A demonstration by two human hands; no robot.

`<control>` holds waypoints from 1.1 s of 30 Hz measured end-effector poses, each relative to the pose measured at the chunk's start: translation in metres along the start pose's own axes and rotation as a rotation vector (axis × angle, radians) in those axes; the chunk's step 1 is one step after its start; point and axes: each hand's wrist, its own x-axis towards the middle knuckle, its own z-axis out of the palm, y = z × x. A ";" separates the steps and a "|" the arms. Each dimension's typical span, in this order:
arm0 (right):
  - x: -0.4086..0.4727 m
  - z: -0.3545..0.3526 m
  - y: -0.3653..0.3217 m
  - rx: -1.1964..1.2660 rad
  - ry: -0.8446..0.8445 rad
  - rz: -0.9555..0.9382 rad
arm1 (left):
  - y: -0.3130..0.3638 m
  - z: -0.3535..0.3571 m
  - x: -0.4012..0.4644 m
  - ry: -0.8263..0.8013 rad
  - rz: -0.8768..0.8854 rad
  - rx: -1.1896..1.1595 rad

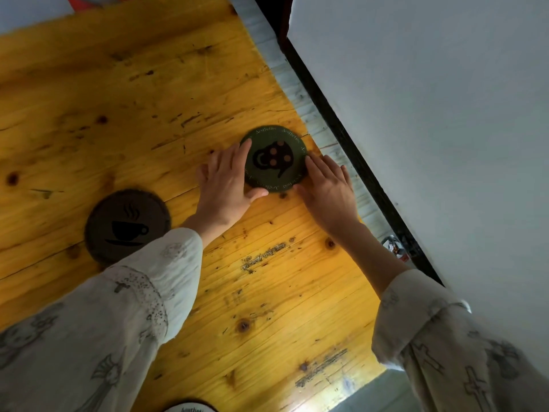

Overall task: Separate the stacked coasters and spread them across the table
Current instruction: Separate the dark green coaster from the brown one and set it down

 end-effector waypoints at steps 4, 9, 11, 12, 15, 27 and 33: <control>0.008 -0.005 0.005 -0.002 -0.005 0.002 | 0.003 0.003 0.006 0.022 -0.007 -0.008; 0.012 -0.005 0.007 -0.012 -0.001 -0.003 | 0.006 0.007 0.008 0.045 -0.044 -0.010; 0.013 -0.005 0.007 -0.004 0.001 0.012 | 0.007 0.008 0.010 0.049 -0.059 0.002; 0.013 -0.005 0.008 -0.002 0.000 0.015 | 0.007 0.008 0.011 0.048 -0.065 0.011; 0.015 -0.003 0.008 -0.001 -0.004 0.019 | 0.008 0.010 0.012 0.037 -0.083 0.019; 0.020 -0.004 0.008 0.018 -0.037 0.072 | 0.013 0.011 0.018 0.013 -0.136 0.003; 0.022 -0.007 0.003 0.167 -0.064 0.126 | 0.015 0.008 0.018 0.012 -0.148 -0.012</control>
